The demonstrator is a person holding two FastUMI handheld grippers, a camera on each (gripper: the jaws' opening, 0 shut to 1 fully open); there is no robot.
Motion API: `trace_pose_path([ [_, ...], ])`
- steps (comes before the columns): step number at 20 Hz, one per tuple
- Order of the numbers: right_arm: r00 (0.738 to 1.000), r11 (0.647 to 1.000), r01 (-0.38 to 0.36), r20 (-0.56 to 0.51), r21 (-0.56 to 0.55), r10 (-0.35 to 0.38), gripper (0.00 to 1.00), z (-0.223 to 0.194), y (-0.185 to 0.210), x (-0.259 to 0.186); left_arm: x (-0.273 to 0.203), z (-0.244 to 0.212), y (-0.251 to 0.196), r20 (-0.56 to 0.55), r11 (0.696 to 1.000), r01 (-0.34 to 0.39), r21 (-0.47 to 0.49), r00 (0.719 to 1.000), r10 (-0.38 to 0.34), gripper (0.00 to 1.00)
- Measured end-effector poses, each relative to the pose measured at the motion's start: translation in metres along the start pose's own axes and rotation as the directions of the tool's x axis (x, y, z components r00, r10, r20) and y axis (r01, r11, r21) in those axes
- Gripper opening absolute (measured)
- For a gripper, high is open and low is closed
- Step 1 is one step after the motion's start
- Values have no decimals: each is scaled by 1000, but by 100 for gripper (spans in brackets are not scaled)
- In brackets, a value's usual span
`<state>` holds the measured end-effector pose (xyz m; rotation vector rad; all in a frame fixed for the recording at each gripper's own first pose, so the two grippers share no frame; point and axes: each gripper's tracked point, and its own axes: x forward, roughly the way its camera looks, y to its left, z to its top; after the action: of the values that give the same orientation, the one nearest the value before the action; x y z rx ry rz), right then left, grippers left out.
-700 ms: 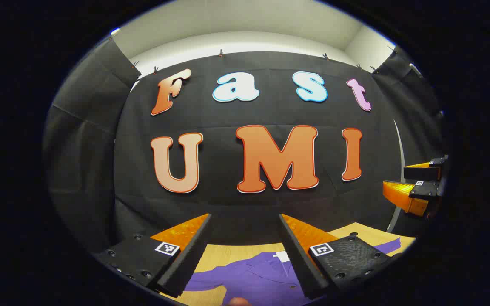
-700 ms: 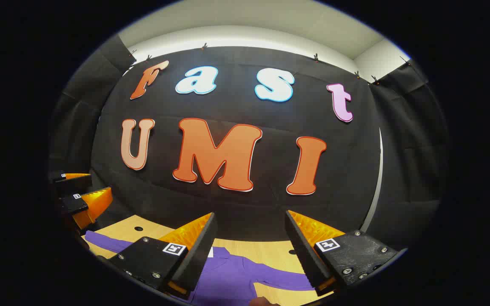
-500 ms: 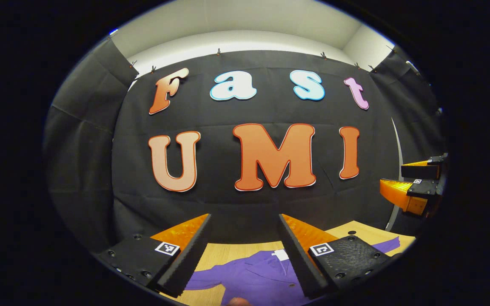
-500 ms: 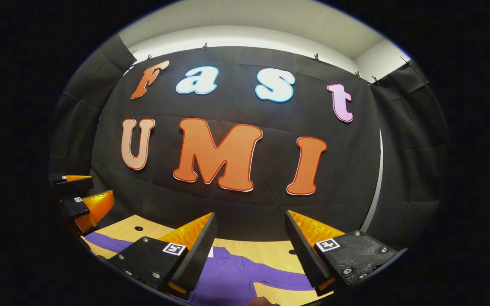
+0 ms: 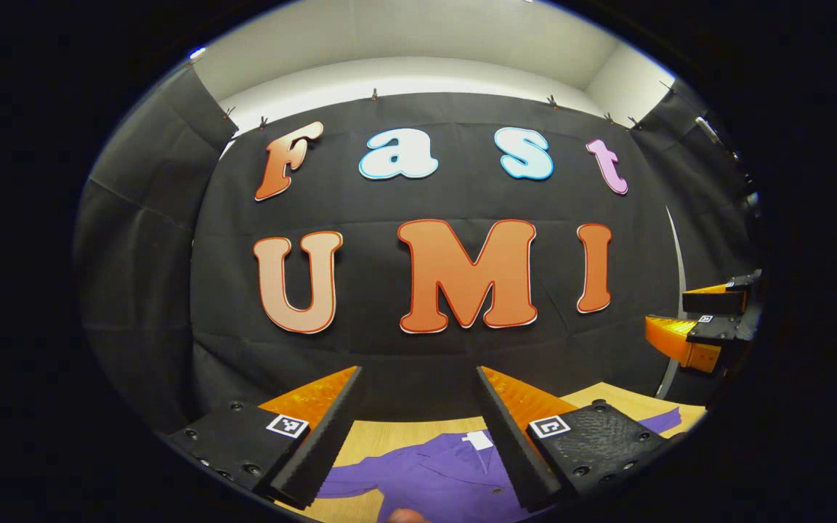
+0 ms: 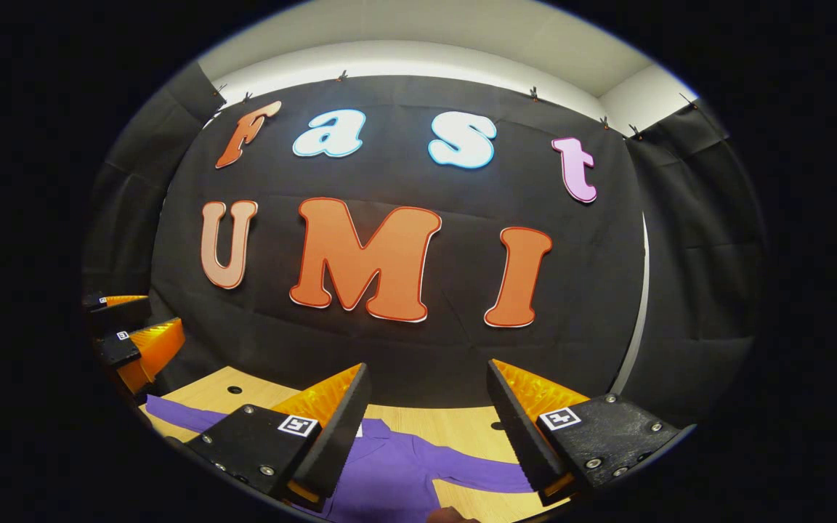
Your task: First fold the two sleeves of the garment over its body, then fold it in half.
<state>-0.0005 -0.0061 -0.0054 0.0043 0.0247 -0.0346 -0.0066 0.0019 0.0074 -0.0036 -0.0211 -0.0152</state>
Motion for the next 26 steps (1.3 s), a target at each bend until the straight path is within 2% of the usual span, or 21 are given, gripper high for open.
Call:
trace_pose_path([
  [5, 1000, 1000, 4, -7, 1, -4, 95, 1, 12, -1, -2, -2, 18, -5, 1000, -4, 16, 1000, 4, 94],
  [9, 999, 999, 35, -29, -13, -35, 95, -5, 16, -3, 0, -4, 35, 8, 1000, -5, 8, 1000, 5, 94],
  [13, 993, 995, 101, -54, -7, -101, 95, -10, 13, -7, 3, -8, 58, 12, 1000, 5, 0, 1000, -5, 94],
  [16, 983, 986, 168, -74, -23, -169, 95, -17, 7, -11, 6, -18, 68, 2, 999, 41, 3, 999, -41, 94],
  [21, 956, 962, 264, -113, -71, -270, 95, -36, -21, -18, 6, -34, 74, -37, 996, 80, 30, 996, -79, 94],
  [26, 932, 945, 311, -161, -100, -324, 95, -69, -70, -14, 13, -34, 60, -39, 999, 42, 35, 998, -41, 94],
])
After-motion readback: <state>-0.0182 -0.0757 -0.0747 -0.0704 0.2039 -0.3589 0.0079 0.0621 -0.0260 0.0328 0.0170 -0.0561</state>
